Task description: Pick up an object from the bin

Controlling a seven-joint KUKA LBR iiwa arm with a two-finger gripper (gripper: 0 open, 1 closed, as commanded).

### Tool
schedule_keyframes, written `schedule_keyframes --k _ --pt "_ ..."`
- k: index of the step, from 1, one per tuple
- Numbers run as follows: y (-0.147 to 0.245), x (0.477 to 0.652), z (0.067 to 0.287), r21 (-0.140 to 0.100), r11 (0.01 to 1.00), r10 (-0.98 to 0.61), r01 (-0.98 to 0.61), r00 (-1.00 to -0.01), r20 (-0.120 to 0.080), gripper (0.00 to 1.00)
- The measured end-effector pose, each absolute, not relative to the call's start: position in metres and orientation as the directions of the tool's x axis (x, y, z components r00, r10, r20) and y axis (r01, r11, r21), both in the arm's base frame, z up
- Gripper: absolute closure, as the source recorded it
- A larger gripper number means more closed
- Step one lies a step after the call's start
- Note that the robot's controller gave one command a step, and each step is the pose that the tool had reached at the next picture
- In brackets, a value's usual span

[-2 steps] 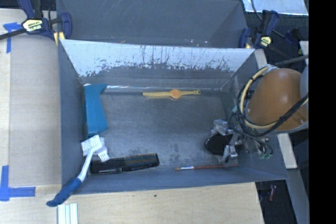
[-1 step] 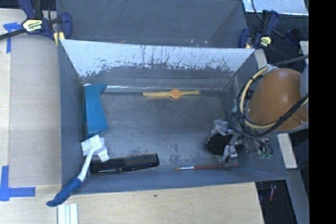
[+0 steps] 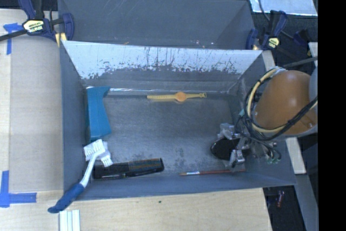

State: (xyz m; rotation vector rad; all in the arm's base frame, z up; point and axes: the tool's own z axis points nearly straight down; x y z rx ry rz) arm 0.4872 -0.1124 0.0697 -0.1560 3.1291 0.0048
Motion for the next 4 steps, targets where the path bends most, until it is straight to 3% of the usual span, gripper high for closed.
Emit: schedule_keyframes --k 3,4 --pt "-0.112 0.488 0.070 0.002 0.995 -0.100 -0.100 -0.995 -0.010 1.00" --pt "-0.100 0.550 0.070 0.002 0.989 -0.146 -0.146 -0.989 -0.011 1.00"
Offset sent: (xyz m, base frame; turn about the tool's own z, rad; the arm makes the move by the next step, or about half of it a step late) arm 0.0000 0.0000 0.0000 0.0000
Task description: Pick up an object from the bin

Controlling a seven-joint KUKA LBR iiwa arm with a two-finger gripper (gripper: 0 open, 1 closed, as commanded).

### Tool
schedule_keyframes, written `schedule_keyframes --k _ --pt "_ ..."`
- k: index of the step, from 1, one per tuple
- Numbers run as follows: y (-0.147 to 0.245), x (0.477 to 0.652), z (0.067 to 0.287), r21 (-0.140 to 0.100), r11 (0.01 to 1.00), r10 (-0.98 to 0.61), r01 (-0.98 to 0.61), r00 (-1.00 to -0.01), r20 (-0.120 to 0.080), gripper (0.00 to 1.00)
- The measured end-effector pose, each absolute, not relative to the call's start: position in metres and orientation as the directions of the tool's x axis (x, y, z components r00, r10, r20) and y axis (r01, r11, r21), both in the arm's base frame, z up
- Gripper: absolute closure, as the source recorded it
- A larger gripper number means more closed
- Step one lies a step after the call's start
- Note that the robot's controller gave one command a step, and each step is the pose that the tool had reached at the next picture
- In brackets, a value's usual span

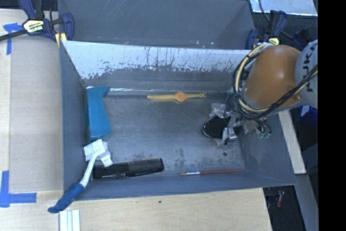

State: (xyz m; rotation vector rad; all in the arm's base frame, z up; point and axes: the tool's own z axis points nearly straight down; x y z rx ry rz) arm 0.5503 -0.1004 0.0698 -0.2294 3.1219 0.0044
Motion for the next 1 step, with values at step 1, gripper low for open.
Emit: schedule_keyframes --k 1 --pt "-0.1007 0.5502 0.0698 0.002 0.989 -0.146 -0.146 -0.989 -0.011 1.00"
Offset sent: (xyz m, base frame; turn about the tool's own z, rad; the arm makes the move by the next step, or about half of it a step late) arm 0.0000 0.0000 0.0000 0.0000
